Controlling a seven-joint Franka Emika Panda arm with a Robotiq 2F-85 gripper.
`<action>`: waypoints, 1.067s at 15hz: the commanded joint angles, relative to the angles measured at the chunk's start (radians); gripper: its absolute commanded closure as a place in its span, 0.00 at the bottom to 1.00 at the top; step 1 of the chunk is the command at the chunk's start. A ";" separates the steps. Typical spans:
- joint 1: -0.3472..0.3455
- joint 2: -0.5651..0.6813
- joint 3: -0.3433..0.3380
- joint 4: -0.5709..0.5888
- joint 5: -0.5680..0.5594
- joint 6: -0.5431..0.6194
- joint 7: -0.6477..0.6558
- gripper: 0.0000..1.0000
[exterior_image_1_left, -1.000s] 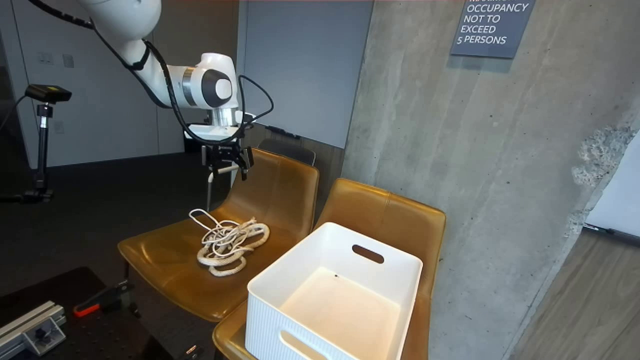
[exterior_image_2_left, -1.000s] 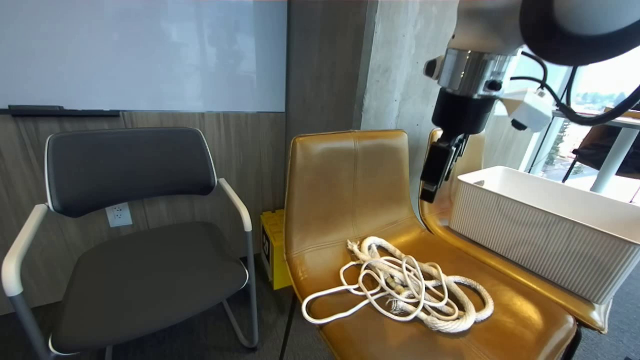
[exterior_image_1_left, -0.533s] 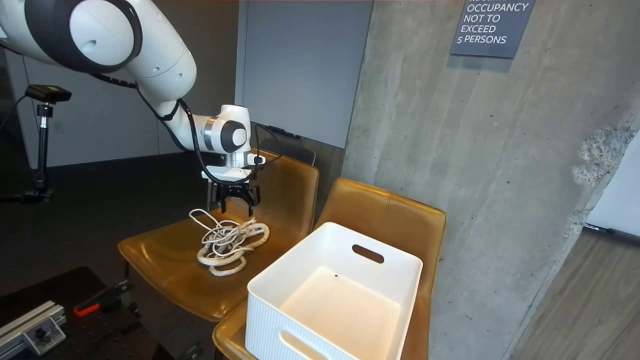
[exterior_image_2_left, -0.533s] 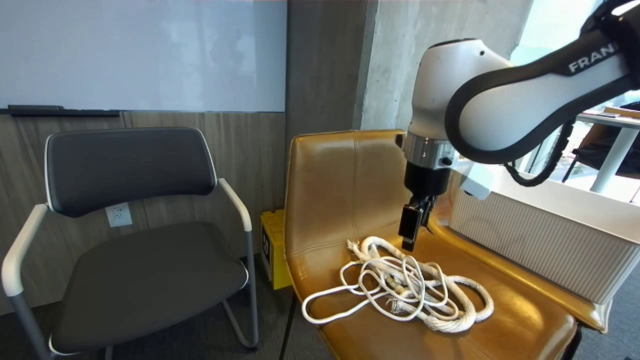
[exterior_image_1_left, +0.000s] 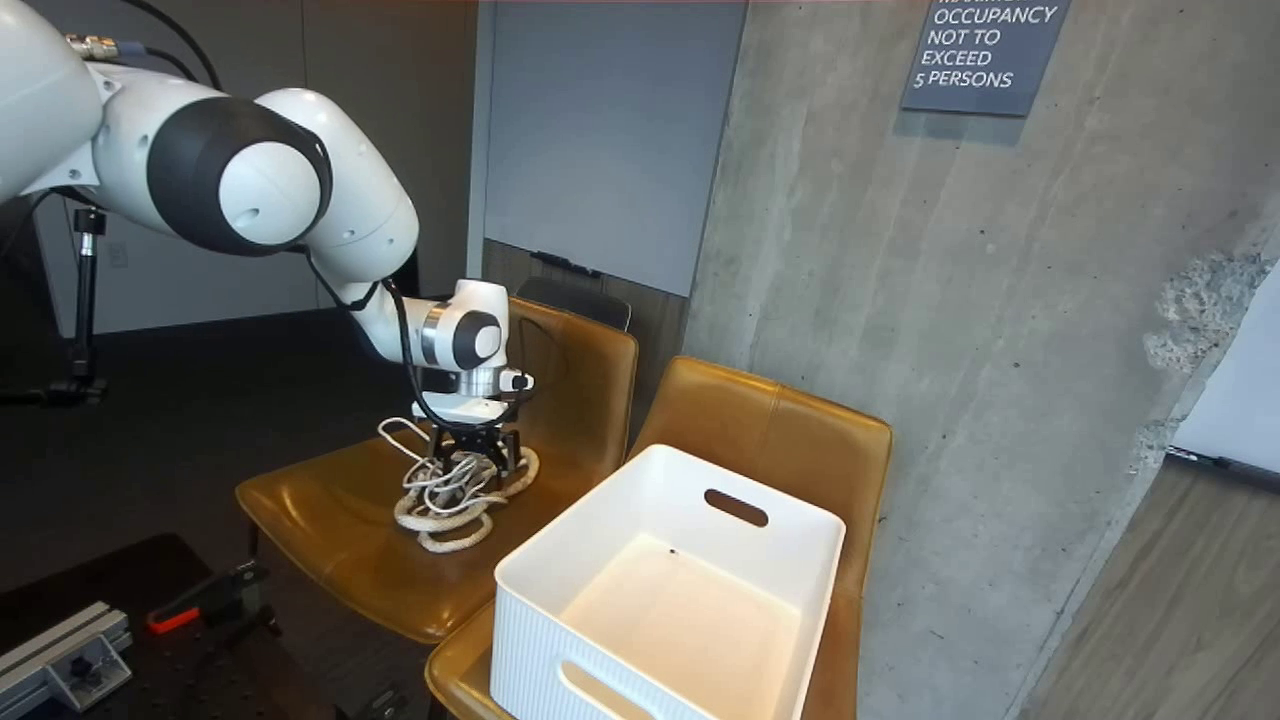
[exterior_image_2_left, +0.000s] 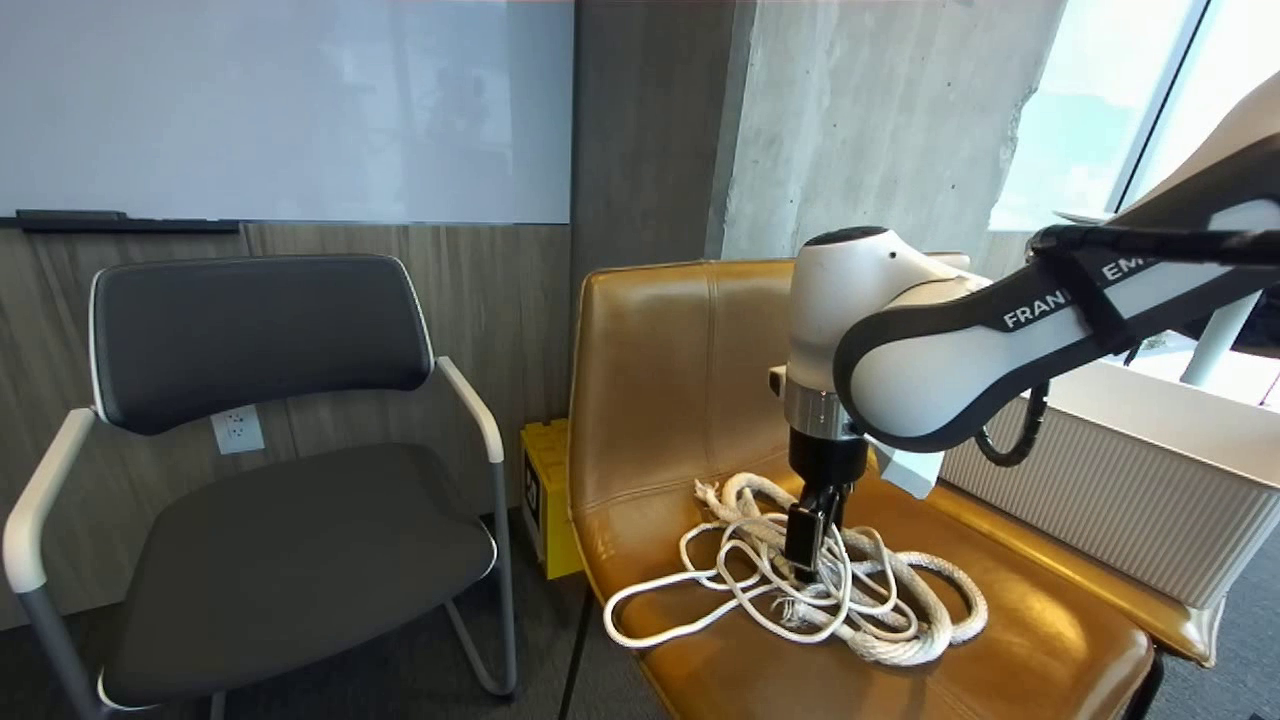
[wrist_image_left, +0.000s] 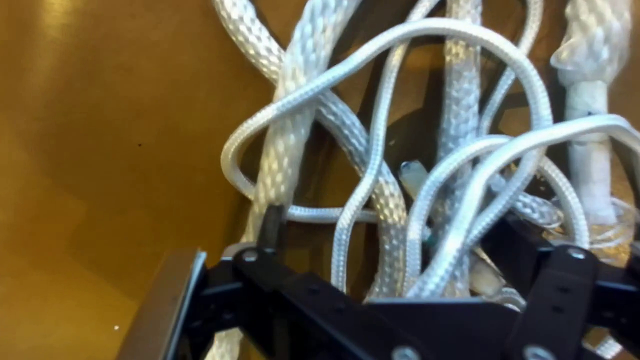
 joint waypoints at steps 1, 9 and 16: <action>0.028 0.080 -0.010 0.100 0.014 -0.066 -0.018 0.00; 0.073 0.165 -0.008 0.184 0.013 -0.162 -0.017 0.50; 0.055 0.116 -0.014 0.159 0.011 -0.235 -0.034 0.99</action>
